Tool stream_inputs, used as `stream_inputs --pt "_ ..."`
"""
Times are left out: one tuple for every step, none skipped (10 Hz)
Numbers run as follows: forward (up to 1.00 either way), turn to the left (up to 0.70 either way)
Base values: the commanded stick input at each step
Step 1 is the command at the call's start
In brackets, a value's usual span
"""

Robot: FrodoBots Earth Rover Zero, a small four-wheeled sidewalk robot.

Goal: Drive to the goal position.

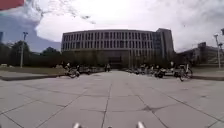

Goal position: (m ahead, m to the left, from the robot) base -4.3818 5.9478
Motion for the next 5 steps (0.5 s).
stream_inputs --pt "0.70 0.00" --pt "0.70 0.00" --pt "0.70 0.00" --pt "0.70 0.00" --pt "0.70 0.00"
